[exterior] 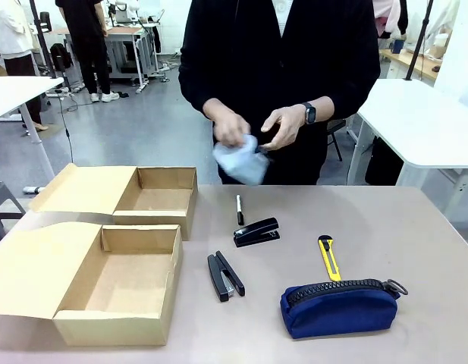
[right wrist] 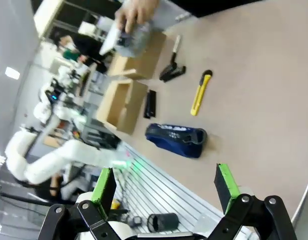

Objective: Place items inside the box.
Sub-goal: Pick up a Pencil pouch or Stapler and place it inside the Mailer Box closest to the robot.

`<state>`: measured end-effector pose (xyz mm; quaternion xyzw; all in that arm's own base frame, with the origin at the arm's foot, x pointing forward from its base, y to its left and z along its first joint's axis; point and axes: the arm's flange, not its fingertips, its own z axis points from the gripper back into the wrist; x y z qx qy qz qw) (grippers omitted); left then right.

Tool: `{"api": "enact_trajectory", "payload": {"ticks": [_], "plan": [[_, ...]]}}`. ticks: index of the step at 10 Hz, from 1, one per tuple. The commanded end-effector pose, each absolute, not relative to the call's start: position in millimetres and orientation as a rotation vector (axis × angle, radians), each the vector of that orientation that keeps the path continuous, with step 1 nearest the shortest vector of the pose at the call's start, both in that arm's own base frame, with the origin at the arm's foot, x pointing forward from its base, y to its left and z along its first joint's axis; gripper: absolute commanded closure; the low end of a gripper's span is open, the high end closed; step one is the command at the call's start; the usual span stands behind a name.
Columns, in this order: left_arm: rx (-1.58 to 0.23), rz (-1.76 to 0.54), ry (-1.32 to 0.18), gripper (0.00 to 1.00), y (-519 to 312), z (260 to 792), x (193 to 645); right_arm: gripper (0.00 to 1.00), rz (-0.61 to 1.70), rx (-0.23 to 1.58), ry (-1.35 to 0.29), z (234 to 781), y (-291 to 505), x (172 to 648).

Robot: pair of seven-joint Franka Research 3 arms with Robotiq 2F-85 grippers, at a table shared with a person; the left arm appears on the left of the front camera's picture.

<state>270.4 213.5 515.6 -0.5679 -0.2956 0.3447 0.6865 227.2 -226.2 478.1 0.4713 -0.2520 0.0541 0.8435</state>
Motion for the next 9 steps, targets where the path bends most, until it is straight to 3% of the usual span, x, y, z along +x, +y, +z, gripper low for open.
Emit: {"api": "enact_trajectory", "payload": {"ticks": [1, 4, 7, 8, 9], "plan": [[-1.280, 0.750, -0.684, 0.00, 213.2, 515.6, 270.3, 0.00, 0.165, 0.903, -0.494, 485.2, -188.5, 232.5], [-1.280, 0.750, -0.684, 0.00, 213.2, 515.6, 270.3, 0.00, 0.405, 0.670, -0.420, 481.8, -93.4, 263.4], [-1.280, 0.750, -0.684, 0.00, 213.2, 515.6, 270.3, 0.00, 0.628, 0.455, -0.449, 460.9, 20.0, 290.4], [-1.280, 0.750, -0.684, 0.00, 213.2, 515.6, 270.3, 0.00, 0.683, 0.474, -0.407, 454.3, 40.0, 290.8], [-1.280, 0.750, -0.684, 0.00, 213.2, 515.6, 270.3, 0.00, 0.581, 0.503, -0.401, 499.5, -16.6, 305.0]]}}
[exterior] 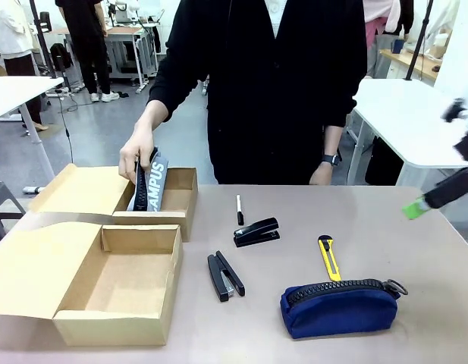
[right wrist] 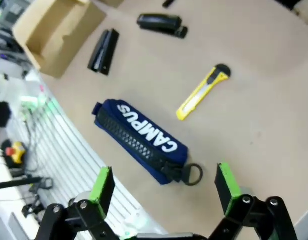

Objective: Place items inside the box.
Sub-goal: Pick up a Pencil pouch or Stapler and place it inside the Mailer Box closest to the robot.

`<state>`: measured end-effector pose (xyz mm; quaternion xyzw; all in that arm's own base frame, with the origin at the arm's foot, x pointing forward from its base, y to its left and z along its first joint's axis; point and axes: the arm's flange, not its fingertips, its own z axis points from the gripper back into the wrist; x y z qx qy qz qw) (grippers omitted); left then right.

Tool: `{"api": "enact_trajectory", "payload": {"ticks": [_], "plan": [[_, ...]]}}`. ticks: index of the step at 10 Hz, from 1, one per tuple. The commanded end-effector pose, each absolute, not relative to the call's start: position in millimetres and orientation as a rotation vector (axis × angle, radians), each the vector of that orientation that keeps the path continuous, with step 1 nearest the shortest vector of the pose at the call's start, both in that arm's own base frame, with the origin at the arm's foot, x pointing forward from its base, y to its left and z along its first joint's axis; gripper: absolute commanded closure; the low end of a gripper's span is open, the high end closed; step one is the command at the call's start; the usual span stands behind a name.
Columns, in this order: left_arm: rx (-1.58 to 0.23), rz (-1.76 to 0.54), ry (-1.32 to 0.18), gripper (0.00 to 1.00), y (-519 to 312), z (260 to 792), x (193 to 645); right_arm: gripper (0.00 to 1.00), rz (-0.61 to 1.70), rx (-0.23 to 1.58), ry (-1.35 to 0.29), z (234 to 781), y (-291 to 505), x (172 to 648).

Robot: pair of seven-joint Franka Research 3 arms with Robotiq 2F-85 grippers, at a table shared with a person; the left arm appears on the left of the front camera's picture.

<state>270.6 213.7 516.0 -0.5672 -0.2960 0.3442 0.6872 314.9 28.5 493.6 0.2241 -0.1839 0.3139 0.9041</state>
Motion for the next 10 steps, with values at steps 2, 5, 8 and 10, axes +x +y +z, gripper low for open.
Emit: {"api": "enact_trajectory", "payload": {"ticks": [2, 5, 8, 10], "plan": [[-1.280, 0.750, -0.684, 0.00, 213.2, 515.6, 270.3, 0.00, 0.581, 0.503, -0.401, 499.5, -16.6, 305.0], [-1.280, 0.750, -0.684, 0.00, 213.2, 515.6, 270.3, 0.00, 0.974, 0.378, -0.388, 482.6, 63.6, 337.0], [-1.280, 0.750, -0.684, 0.00, 213.2, 515.6, 270.3, 0.00, 1.321, 0.192, -0.293, 453.2, 155.6, 388.3], [-1.280, 0.750, -0.684, 0.00, 213.2, 515.6, 270.3, 0.00, 1.540, 0.219, -0.324, 429.5, 214.4, 405.0]]}}
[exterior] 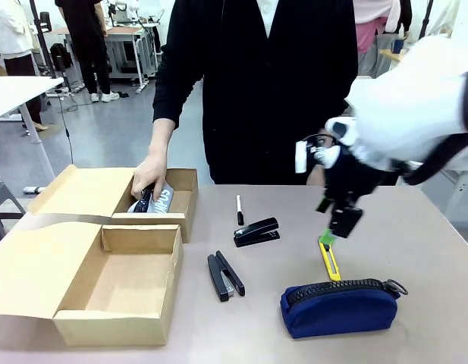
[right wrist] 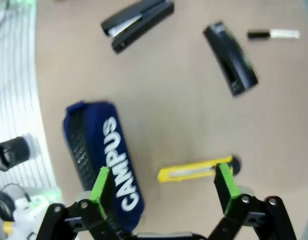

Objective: Place items inside the box.
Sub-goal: Pick up a Pencil pouch or Stapler and place it inside the Mailer Box closest to the robot.

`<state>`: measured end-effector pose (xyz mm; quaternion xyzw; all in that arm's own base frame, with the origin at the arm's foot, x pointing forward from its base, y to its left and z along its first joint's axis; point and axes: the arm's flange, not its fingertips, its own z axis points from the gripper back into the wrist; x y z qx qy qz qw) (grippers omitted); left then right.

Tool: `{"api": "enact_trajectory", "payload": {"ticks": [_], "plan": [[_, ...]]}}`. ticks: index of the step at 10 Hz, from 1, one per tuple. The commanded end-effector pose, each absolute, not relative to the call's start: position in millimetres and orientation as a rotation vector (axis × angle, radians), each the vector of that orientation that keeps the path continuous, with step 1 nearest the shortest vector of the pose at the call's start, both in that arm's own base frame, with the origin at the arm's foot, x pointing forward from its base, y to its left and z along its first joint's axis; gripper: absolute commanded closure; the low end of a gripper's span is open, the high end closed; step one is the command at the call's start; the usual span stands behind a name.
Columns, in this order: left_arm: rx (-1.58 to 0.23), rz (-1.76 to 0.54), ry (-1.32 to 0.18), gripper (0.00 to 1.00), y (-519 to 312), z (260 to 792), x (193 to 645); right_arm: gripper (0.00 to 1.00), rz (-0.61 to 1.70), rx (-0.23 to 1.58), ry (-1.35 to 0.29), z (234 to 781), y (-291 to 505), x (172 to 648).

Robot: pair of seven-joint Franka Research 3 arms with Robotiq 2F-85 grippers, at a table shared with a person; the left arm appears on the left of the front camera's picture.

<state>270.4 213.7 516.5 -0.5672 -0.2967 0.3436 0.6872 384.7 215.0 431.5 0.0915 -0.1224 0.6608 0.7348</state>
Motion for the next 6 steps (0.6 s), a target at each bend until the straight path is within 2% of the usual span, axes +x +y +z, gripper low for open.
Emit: {"api": "enact_trajectory", "payload": {"ticks": [1, 2, 3, 4, 6], "plan": [[-1.280, 0.750, -0.684, 0.00, 213.2, 515.6, 270.3, 0.00, 1.574, 0.192, -0.368, 420.6, 231.9, 408.0], [-1.280, 0.750, -0.684, 0.00, 213.2, 515.6, 270.3, 0.00, 1.549, 0.136, -0.399, 410.9, 250.6, 409.1], [-1.280, 0.750, -0.684, 0.00, 213.2, 515.6, 270.3, 0.00, 1.517, 0.190, -0.296, 421.9, 234.1, 396.3], [-1.280, 0.750, -0.684, 0.00, 213.2, 515.6, 270.3, 0.00, 1.517, 0.190, -0.296, 421.9, 234.1, 396.3], [-1.280, 0.750, -0.684, 0.00, 213.2, 515.6, 270.3, 0.00, 1.571, 0.157, -0.394, 409.0, 243.9, 414.8]]}}
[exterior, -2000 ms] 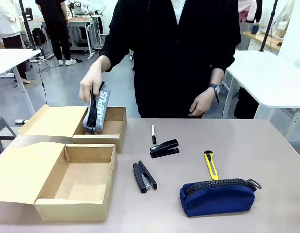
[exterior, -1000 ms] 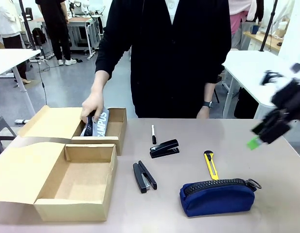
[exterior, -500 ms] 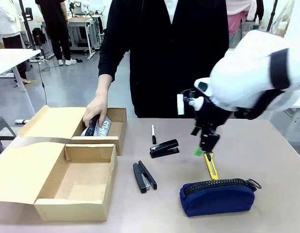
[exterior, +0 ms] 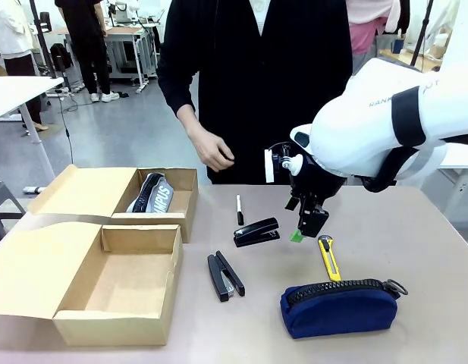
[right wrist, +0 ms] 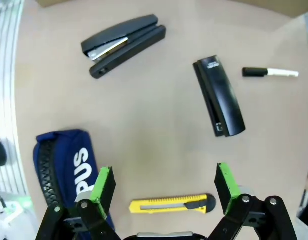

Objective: Place items inside the box.
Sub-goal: Pick up a Pencil pouch or Stapler and place it inside the Mailer Box closest to the robot.

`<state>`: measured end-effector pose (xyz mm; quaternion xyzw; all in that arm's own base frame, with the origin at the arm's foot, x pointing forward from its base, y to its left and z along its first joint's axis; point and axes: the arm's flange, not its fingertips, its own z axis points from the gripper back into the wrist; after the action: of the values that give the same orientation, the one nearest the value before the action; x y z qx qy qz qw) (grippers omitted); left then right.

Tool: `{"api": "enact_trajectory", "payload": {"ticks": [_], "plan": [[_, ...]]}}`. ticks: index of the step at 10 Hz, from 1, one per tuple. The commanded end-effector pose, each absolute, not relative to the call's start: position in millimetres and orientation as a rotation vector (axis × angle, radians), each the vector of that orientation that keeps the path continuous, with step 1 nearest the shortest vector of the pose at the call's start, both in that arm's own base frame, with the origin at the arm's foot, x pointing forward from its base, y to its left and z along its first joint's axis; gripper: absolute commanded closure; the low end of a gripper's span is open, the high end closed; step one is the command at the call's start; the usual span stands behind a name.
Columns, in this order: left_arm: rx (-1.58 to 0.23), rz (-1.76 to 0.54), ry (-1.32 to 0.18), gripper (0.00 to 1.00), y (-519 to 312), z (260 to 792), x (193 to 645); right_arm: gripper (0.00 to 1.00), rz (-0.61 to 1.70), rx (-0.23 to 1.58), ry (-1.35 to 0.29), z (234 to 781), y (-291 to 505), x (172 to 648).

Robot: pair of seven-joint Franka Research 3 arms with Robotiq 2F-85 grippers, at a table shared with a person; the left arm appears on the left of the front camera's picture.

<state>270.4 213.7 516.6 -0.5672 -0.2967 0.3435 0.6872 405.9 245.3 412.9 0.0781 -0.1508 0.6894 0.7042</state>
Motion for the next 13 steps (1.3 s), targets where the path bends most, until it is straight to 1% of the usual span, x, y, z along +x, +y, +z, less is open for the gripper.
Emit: {"api": "enact_trajectory", "payload": {"ticks": [1, 2, 5, 7, 11, 13], "plan": [[-1.280, 0.750, -0.684, 0.00, 213.2, 515.6, 270.3, 0.00, 1.648, 0.145, -0.381, 396.6, 253.7, 428.3], [-1.280, 0.750, -0.684, 0.00, 213.2, 515.6, 270.3, 0.00, 1.674, 0.120, -0.392, 383.3, 270.1, 446.5], [-1.280, 0.750, -0.684, 0.00, 213.2, 515.6, 270.3, 0.00, 1.695, 0.050, -0.354, 356.4, 302.8, 470.0], [-1.280, 0.750, -0.684, 0.00, 213.2, 515.6, 270.3, 0.00, 1.723, 0.037, -0.330, 331.5, 318.6, 488.5], [-1.280, 0.750, -0.684, 0.00, 213.2, 515.6, 270.3, 0.00, 1.728, 0.066, -0.236, 300.2, 328.4, 498.8], [-1.280, 0.750, -0.684, 0.00, 213.2, 515.6, 270.3, 0.00, 1.717, 0.056, -0.213, 296.7, 326.4, 499.3]]}}
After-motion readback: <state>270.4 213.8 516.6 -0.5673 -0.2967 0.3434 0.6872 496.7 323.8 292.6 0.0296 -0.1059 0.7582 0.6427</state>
